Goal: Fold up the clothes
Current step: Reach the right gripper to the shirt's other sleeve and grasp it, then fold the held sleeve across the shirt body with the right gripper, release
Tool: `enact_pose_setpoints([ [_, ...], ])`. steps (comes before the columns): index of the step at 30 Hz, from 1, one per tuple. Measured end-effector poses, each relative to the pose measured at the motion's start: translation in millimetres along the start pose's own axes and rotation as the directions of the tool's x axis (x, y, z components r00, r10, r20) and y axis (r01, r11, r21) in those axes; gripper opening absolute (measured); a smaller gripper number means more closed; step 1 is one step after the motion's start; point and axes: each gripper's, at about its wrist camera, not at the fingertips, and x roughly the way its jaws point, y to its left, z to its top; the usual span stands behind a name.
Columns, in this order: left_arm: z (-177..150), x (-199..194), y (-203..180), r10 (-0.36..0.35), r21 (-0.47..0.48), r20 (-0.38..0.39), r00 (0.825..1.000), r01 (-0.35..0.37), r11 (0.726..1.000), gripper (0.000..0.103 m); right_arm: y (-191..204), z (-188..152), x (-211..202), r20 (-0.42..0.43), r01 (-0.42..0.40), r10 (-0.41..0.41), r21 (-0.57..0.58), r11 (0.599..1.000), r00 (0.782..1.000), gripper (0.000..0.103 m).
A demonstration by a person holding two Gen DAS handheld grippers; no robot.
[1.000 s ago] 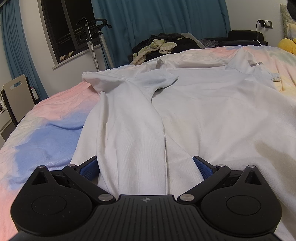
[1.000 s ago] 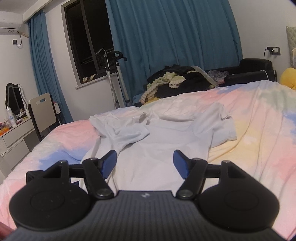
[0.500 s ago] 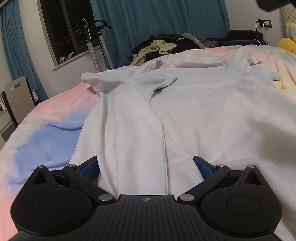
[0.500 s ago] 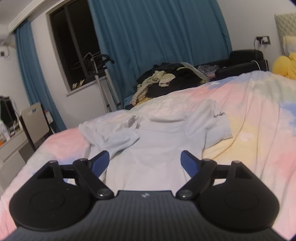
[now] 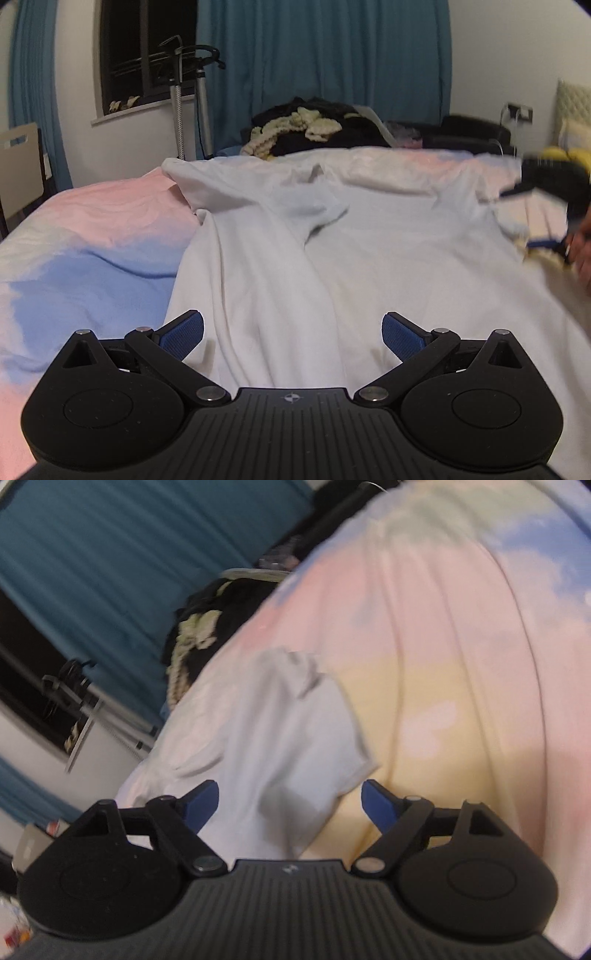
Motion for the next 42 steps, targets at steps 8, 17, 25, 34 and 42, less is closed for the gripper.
enact_pose_setpoints([
  [8, 24.4, -8.7, 8.3, -0.001, -0.062, 0.045, 0.999, 0.004, 0.998, 0.103, -26.6, 12.8, 16.4, 0.073, -0.085, 0.079, 0.074, 0.994, 0.994, 0.048],
  [17, 48.0, -24.7, 26.9, -0.050, -0.085, 0.077, 0.996, 0.057, 0.995, 0.103, -4.6, 5.7, 25.3, 0.057, -0.064, 0.068, -0.063, 0.996, 0.996, 0.035],
  [25, 48.6, -30.9, 55.8, -0.008, -0.071, 0.107, 0.994, 0.016, 0.997, 0.103, 63.9, 2.5, 20.7, 0.172, -0.028, 0.073, -0.251, 0.968, 0.982, 0.005],
  [34, 54.4, -28.1, 121.8, 0.086, -0.271, 0.120, 0.989, -0.050, 0.961, 0.103, 223.2, -93.4, 55.5, -0.027, -0.231, 0.260, -0.556, 0.799, 0.965, 0.005],
  [42, 42.6, -13.8, 150.9, 0.117, -0.348, 0.079, 0.990, -0.082, 0.934, 0.103, 252.0, -182.7, 103.3, -0.207, -0.246, 0.139, -0.722, 0.647, 0.969, 0.026],
])
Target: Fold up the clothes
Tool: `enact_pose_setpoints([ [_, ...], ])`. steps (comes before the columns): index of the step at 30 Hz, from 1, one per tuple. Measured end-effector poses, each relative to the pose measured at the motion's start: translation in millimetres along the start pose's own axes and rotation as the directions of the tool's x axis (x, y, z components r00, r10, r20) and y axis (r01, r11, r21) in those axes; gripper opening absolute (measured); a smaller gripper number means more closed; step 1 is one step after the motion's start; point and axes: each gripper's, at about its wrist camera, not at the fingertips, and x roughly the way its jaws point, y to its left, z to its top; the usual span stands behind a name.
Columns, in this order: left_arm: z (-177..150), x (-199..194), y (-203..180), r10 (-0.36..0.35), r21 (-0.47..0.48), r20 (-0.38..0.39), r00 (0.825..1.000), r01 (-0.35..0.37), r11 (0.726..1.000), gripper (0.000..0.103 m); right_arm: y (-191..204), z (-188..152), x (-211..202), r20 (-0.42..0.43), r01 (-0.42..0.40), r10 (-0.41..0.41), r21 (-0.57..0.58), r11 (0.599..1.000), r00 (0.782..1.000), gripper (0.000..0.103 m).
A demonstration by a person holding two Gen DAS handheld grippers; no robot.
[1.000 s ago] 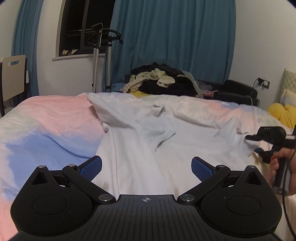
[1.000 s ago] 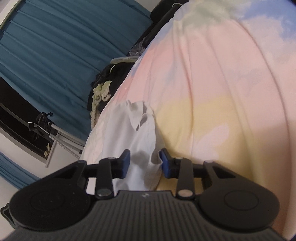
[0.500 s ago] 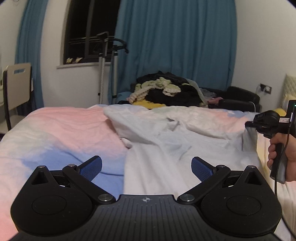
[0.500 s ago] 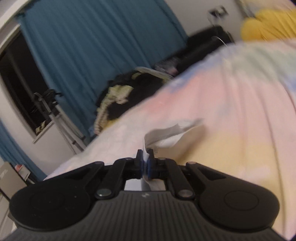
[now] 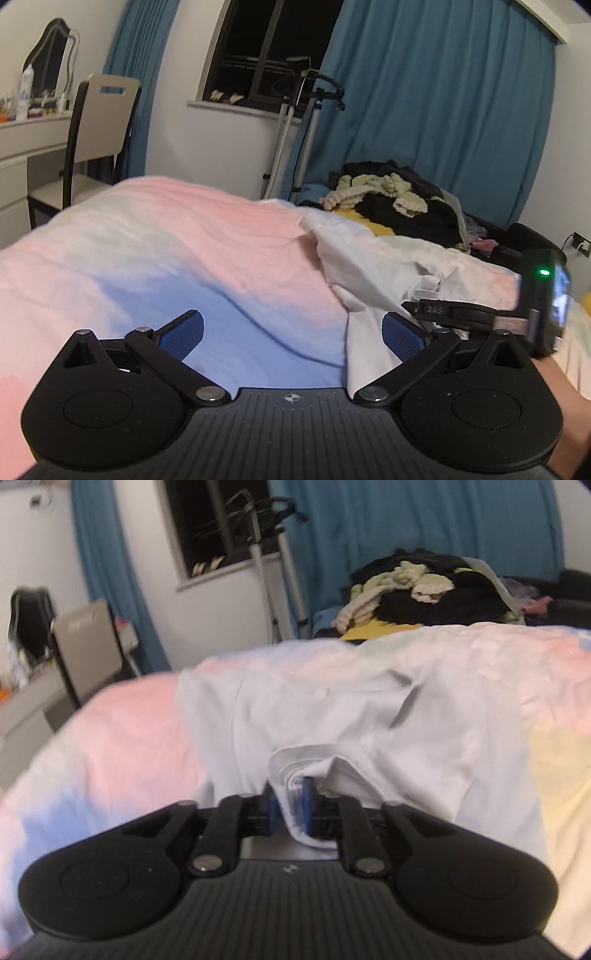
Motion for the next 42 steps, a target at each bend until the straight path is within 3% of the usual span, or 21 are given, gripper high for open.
enact_pose_setpoints([
  [2, -1.4, 2.8, 0.9, -0.010, -0.009, -0.005, 1.000, 0.010, 1.000, 0.103, -4.9, -1.4, -12.9, 0.001, -0.004, 0.004, 0.006, 1.000, 1.000, 0.035],
  [6, -4.8, 2.3, -5.2, -0.059, 0.011, -0.012, 0.998, 0.060, 0.998, 0.103, -24.8, -13.8, -70.4, -0.001, -0.025, 0.025, 0.076, 0.997, 1.000, 0.037],
  [9, -9.9, -3.6, -16.4, -0.113, 0.064, -0.003, 0.994, 0.113, 0.992, 0.103, -34.6, -27.1, -118.2, -0.054, 0.049, -0.044, 0.083, 0.995, 0.998, 0.037],
  [13, -20.0, -6.0, -40.7, -0.149, 0.174, -0.028, 0.988, 0.152, 0.973, 0.103, -54.6, -50.8, -168.8, -0.011, 0.059, -0.058, 0.155, 0.986, 0.998, 0.044],
  [19, -40.1, -12.4, -76.9, -0.152, 0.284, -0.029, 0.988, 0.154, 0.946, 0.103, -77.8, -67.5, -184.1, 0.027, 0.109, -0.114, 0.155, 0.982, 0.993, 0.044],
  [25, -46.1, -5.6, -126.8, -0.166, 0.443, 0.004, 0.986, 0.147, 0.884, 0.103, -105.6, -47.8, -207.2, 0.151, 0.065, -0.104, 0.248, 0.967, 0.983, 0.047],
  [29, -38.8, 27.8, -171.5, -0.187, 0.538, -0.024, 0.982, 0.170, 0.826, 0.099, -125.1, -48.0, -216.8, 0.169, 0.076, -0.126, 0.274, 0.959, 0.978, 0.048],
  [31, -33.5, 52.5, -194.3, -0.195, 0.553, -0.068, 0.978, 0.200, 0.809, 0.092, -138.9, -47.3, -220.1, 0.176, 0.065, -0.127, 0.321, 0.945, 0.976, 0.049],
  [34, -29.7, 93.4, -223.5, -0.190, 0.537, -0.123, 0.974, 0.227, 0.813, 0.083, -158.9, -48.5, -227.0, 0.223, 0.009, -0.114, 0.423, 0.906, 0.968, 0.052],
  [38, -34.3, 144.8, -244.8, -0.123, 0.561, -0.150, 0.981, 0.187, 0.807, 0.063, -168.4, -50.0, -227.8, 0.268, -0.033, -0.099, 0.449, 0.893, 0.958, 0.057],
  [39, -35.2, 155.8, -245.7, -0.099, 0.558, -0.150, 0.984, 0.167, 0.813, 0.053, -169.2, -50.6, -224.5, 0.257, -0.031, -0.096, 0.450, 0.892, 0.961, 0.057],
  [40, -35.9, 166.5, -246.0, -0.075, 0.554, -0.157, 0.985, 0.151, 0.819, 0.037, -170.9, -51.6, -220.1, 0.240, -0.036, -0.085, 0.458, 0.888, 0.967, 0.057],
  [42, -35.1, 181.9, -242.3, -0.042, 0.542, -0.214, 0.976, 0.155, 0.826, 0.014, -176.1, -53.5, -214.3, 0.219, -0.059, -0.057, 0.491, 0.869, 0.974, 0.057],
])
